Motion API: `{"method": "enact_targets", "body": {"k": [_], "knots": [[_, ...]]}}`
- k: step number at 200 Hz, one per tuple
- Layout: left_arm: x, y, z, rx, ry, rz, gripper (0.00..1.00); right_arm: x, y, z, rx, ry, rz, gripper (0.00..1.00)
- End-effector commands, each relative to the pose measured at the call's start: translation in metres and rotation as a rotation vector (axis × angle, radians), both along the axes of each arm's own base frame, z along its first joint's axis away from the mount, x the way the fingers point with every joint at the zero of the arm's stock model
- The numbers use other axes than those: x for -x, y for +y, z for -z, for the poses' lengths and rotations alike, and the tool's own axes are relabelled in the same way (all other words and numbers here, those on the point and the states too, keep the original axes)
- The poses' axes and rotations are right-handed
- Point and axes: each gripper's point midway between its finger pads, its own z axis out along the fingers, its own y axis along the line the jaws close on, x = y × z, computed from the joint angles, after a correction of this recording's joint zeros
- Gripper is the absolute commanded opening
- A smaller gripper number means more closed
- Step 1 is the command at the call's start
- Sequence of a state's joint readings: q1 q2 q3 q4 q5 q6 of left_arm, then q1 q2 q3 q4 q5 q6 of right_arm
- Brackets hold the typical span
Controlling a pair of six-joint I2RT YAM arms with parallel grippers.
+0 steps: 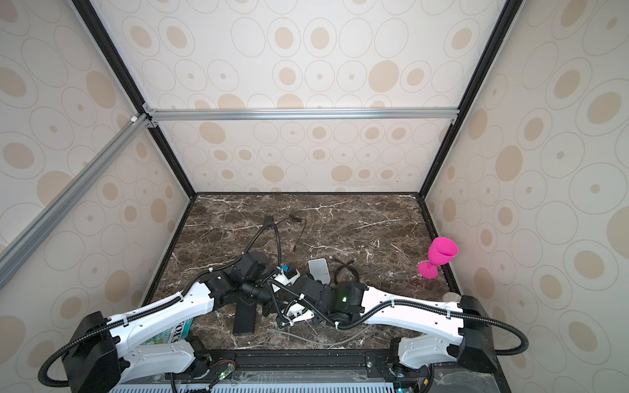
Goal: Insert the plug into the switch port
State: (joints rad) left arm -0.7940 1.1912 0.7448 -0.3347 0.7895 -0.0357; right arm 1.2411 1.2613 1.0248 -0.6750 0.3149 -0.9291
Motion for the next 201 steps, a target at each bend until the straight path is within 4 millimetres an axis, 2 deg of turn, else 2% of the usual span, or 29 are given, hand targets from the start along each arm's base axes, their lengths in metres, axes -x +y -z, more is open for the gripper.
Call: {"method": "enact_targets", "body": {"k": [1,14,36,60,68,76,101,129,157,181,201], "knots": [[-0.002,0.001,-0.004,-0.001,-0.033,0.0,0.16,0.0,0.003,-0.005,-0.009,0.01,0.002,0.0],[-0.01,0.004,-0.006,-0.011,-0.067,-0.046,0.29,-0.001,0.004,-0.007,-0.031,0.008,0.02,0.0],[-0.039,0.018,-0.016,-0.028,-0.155,-0.24,0.63,-0.008,0.006,-0.014,-0.112,0.006,0.083,0.0],[-0.067,0.043,-0.036,0.017,-0.189,-0.525,0.74,-0.016,0.005,-0.019,-0.216,0.043,0.194,0.0],[-0.073,0.053,-0.041,0.039,-0.188,-0.62,0.82,-0.019,0.003,-0.018,-0.234,0.056,0.241,0.0],[-0.077,0.064,-0.046,0.061,-0.182,-0.707,0.98,-0.021,0.001,-0.017,-0.255,0.074,0.286,0.0],[-0.084,0.095,-0.051,0.121,-0.153,-0.93,0.98,-0.022,-0.001,-0.012,-0.351,0.151,0.396,0.0],[-0.08,0.121,-0.036,0.102,-0.063,-1.088,0.98,-0.021,-0.003,-0.01,-0.502,0.267,0.524,0.0],[-0.077,0.153,0.001,-0.035,0.046,-1.293,0.98,-0.021,-0.009,-0.014,-0.675,0.351,0.632,0.0],[-0.069,0.186,0.04,-0.247,0.103,-1.467,0.98,-0.019,-0.015,-0.013,-0.763,0.394,0.683,0.0],[-0.063,0.196,0.063,-0.425,0.113,-1.494,0.98,-0.02,-0.02,-0.008,-0.769,0.388,0.705,0.0]]}}
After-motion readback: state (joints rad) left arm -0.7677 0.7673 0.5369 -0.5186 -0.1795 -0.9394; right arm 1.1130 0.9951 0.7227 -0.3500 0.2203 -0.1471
